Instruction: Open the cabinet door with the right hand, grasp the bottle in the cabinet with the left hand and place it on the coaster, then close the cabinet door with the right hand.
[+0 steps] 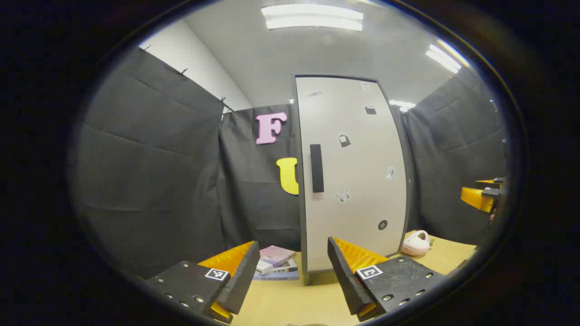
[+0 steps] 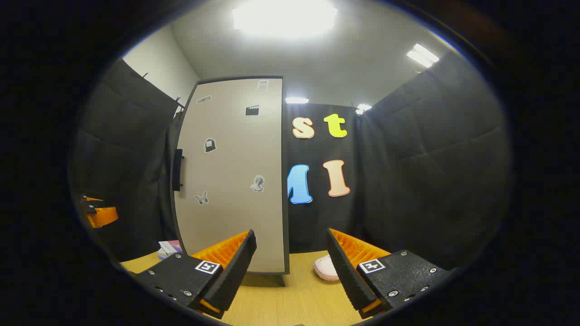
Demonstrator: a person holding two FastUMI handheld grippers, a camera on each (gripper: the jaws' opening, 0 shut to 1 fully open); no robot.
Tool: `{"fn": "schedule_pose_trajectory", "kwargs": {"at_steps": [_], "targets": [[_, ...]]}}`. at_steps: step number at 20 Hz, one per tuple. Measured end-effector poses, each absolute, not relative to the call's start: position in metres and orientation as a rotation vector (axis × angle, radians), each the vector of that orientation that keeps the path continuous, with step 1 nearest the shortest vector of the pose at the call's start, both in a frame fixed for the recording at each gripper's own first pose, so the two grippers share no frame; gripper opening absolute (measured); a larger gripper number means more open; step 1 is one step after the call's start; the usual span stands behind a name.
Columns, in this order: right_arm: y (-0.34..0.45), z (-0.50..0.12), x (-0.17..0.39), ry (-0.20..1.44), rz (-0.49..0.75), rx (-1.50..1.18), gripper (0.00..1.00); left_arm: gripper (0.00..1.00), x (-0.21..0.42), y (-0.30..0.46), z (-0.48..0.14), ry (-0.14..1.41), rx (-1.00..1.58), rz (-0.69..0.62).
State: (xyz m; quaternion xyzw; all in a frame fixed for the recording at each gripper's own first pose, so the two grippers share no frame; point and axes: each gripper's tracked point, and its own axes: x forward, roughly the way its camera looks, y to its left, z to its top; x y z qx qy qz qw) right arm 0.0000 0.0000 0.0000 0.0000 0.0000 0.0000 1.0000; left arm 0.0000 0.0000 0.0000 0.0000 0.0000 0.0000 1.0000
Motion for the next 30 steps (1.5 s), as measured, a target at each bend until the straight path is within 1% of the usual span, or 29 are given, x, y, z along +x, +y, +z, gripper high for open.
{"fn": "schedule_pose_trajectory", "kwargs": {"at_steps": [1, 2, 11, 12, 14, 15, 17, 22, 28, 29, 30], "targets": [[0.0, 0.0, 0.001, 0.002, 0.001, -0.002, 0.95, 0.86, 0.0, 0.0, 0.0, 0.003, -0.009, 0.0], [0.0, -0.002, 0.001, 0.003, 0.0, -0.002, 0.95, 0.9, 0.0, 0.0, -0.001, 0.003, -0.015, 0.0], [-0.002, -0.017, 0.011, 0.048, -0.015, 0.029, 0.95, 0.9, 0.014, 0.004, 0.004, -0.01, -0.003, 0.015], [-0.002, -0.018, 0.012, 0.051, -0.017, 0.027, 0.95, 0.86, 0.015, 0.004, 0.003, -0.008, -0.006, 0.015], [-0.002, -0.019, 0.013, 0.055, -0.017, 0.026, 0.95, 0.86, 0.016, 0.004, 0.003, -0.009, -0.008, 0.016], [-0.001, -0.019, 0.014, 0.056, -0.017, 0.025, 0.95, 0.9, 0.016, 0.005, 0.002, -0.01, -0.006, 0.018], [0.002, -0.018, 0.018, 0.056, -0.009, 0.025, 0.95, 0.9, 0.017, 0.006, 0.004, -0.013, -0.008, 0.021], [0.029, -0.011, 0.035, 0.057, 0.054, 0.048, 0.95, 0.9, 0.01, 0.018, 0.009, -0.022, 0.003, 0.05], [0.086, 0.013, 0.067, 0.029, 0.171, 0.05, 0.95, 0.9, -0.014, 0.052, 0.007, -0.015, 0.02, 0.122], [0.096, 0.018, 0.072, 0.02, 0.19, 0.047, 0.95, 0.86, -0.02, 0.059, 0.006, -0.013, 0.022, 0.139], [0.107, 0.023, 0.077, 0.011, 0.208, 0.047, 0.95, 0.9, -0.024, 0.066, 0.005, -0.01, 0.026, 0.155]]}}
